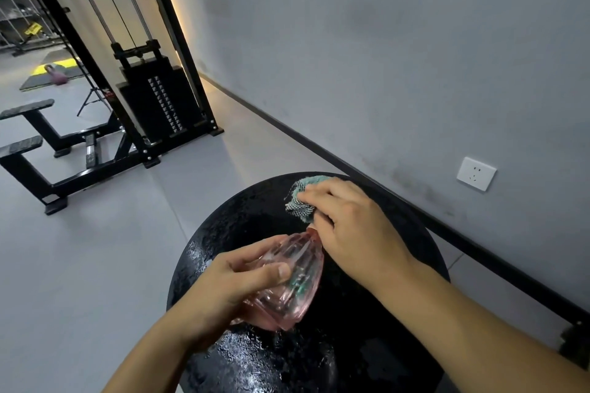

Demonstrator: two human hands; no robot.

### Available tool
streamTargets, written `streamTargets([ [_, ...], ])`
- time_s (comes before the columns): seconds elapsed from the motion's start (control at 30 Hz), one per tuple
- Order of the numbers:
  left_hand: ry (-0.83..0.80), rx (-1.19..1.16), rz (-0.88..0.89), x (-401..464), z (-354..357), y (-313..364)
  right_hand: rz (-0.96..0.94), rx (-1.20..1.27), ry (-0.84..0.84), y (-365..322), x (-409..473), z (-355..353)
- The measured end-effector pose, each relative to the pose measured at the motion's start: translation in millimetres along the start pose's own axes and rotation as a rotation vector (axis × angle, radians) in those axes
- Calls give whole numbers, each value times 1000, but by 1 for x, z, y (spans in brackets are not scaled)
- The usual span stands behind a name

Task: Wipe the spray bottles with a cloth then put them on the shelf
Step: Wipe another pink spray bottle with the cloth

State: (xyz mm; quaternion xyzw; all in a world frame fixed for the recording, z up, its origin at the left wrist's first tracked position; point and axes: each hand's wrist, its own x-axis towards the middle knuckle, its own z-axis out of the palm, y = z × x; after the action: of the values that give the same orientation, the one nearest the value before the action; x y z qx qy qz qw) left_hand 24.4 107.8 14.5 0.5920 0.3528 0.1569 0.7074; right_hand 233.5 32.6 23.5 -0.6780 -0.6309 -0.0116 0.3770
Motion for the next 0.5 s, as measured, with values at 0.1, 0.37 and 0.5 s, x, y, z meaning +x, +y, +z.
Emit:
streamTargets([
  [0.1,-2,-26,6,-1,-3,-1,6,-9,67,3,1,0],
  [0.37,48,-93,79,0,-8,-1,7,29,73,8,3,-3],
  [0.5,28,-111,84,0,-9,2,25,56,110,9,0,-4],
])
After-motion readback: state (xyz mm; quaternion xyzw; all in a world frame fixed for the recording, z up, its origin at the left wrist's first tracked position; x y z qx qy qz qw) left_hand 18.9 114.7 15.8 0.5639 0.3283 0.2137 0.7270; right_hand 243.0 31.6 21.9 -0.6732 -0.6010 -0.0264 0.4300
